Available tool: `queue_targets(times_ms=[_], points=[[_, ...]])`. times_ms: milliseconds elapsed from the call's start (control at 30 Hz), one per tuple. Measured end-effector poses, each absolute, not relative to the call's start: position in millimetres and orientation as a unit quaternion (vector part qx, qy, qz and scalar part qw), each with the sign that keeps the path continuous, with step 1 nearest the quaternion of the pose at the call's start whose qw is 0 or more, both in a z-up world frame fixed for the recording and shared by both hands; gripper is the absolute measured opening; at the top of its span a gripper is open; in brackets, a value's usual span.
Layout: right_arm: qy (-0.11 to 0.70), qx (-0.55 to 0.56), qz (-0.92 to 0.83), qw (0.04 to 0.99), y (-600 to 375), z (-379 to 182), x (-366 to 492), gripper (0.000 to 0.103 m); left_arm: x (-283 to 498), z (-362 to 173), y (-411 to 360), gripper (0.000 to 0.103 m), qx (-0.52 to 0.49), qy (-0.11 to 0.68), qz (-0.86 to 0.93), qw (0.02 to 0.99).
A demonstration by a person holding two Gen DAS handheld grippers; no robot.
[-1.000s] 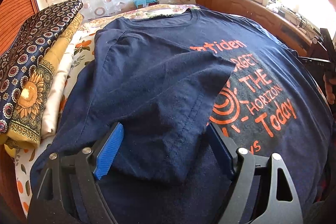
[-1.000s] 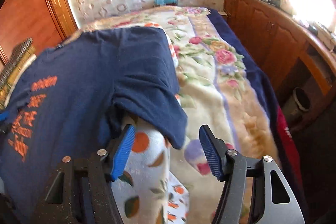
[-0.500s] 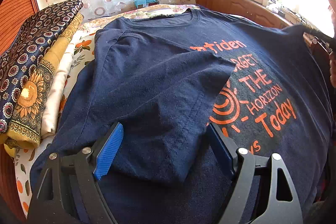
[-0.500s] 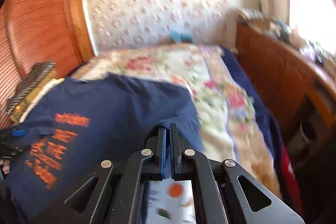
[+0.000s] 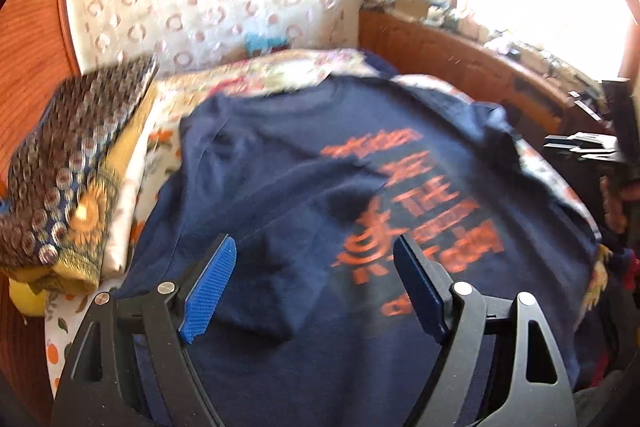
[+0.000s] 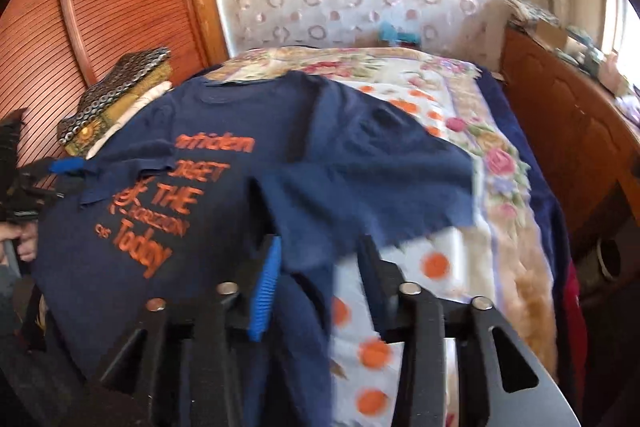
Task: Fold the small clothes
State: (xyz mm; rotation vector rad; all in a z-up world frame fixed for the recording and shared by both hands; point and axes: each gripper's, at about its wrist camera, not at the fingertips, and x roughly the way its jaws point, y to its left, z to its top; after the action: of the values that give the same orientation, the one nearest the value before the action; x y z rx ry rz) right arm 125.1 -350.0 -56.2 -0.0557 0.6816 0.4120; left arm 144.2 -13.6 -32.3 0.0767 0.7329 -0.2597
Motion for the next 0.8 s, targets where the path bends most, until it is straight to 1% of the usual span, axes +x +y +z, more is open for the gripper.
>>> queue_targets(times_ms=[100, 233, 300, 367, 567, 667, 700, 733, 767, 800], points=[[0.338, 0.003, 0.16, 0.928, -374, -54, 125, 0.045, 134, -16, -30, 0.082, 0.037, 0.34, -0.148, 0.928], [0.359, 0.049, 0.123, 0.924, -391, -62, 146, 0.046, 125, -4, -49, 0.082, 0.036, 0.328, -0.173, 0.928], [0.37, 0.047, 0.1, 0.923, -391, -69, 160, 0.046, 123, 0, -55, 0.082, 0.038, 0.323, -0.182, 0.928], [0.382, 0.06, 0.095, 0.917, -392, -73, 177, 0.046, 120, 1, -60, 0.082, 0.041, 0.32, -0.188, 0.928], [0.412, 0.154, 0.106, 0.892, -397, -80, 219, 0.046, 118, -6, -67, 0.082, 0.046, 0.323, -0.191, 0.926], [0.404, 0.174, 0.117, 0.89, -398, -75, 220, 0.046, 120, -11, -66, 0.082, 0.046, 0.329, -0.188, 0.924], [0.402, 0.171, 0.117, 0.892, -398, -73, 218, 0.042, 120, -13, -64, 0.082, 0.045, 0.331, -0.186, 0.924], [0.395, 0.162, 0.114, 0.897, -399, -70, 215, 0.023, 120, -14, -63, 0.082, 0.043, 0.331, -0.185, 0.924], [0.388, 0.152, 0.109, 0.902, -400, -67, 215, 0.012, 119, -14, -63, 0.082, 0.042, 0.331, -0.184, 0.925], [0.381, 0.142, 0.106, 0.907, -398, -65, 214, 0.007, 118, -14, -61, 0.082, 0.043, 0.33, -0.182, 0.925]])
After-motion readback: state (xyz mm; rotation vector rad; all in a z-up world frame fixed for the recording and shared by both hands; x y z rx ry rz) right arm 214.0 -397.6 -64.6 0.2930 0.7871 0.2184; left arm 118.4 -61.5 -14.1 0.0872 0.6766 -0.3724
